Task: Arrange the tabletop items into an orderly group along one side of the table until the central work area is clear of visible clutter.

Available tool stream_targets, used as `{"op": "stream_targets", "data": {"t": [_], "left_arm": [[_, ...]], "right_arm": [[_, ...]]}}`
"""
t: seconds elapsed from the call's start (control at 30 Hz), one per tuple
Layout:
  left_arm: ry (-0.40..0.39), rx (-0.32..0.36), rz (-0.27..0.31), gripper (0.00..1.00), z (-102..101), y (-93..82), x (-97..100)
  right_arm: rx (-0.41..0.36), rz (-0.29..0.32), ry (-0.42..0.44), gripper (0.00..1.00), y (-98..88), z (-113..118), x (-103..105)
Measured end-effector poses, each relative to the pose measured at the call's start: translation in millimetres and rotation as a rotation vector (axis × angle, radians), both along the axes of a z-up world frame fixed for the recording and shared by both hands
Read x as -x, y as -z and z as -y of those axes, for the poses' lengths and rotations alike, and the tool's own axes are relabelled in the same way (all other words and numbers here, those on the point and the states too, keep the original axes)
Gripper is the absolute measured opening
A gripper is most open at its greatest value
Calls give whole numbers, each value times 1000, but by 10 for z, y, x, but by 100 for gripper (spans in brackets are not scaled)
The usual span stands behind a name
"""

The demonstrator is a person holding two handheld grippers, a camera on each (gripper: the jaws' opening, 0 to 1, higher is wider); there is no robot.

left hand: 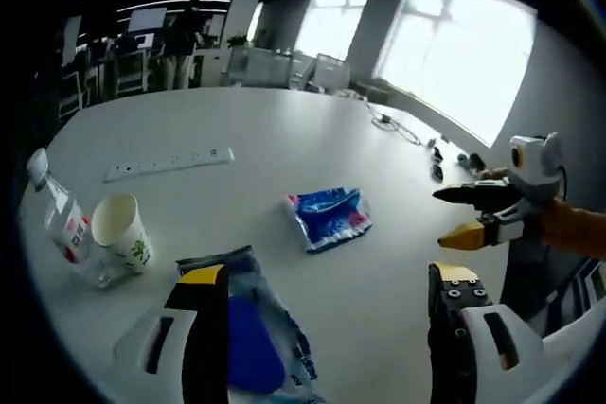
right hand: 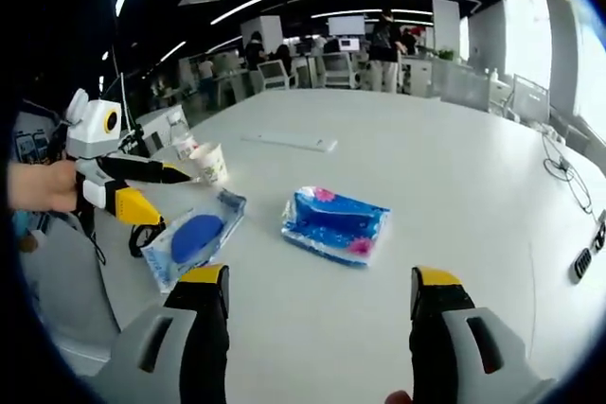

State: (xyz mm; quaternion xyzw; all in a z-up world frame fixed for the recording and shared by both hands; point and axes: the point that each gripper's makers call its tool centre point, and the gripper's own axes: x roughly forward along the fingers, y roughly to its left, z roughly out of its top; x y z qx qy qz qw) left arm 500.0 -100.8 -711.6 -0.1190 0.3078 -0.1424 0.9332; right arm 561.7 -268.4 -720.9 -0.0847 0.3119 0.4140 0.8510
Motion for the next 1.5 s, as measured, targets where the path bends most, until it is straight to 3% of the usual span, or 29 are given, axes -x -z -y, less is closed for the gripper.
{"op": "stream_targets", "data": {"t": [0.3,0.8,1.1,1.5], "left_arm": [[-25,-9,9,84,-208,-25,316],[-113,-22,-16,84,-891,122,980],[-180,-25,-45,83,-1347,196,1398],[-278,-18,-44,81,-1840,150,1667]], "right_arm": [[-3,5,1,77,-40,19,159],[12,-21,-17,77,61,47,419],[29,-29,8,76,81,172,420],[35,-36,21,76,75,45,391]]}}
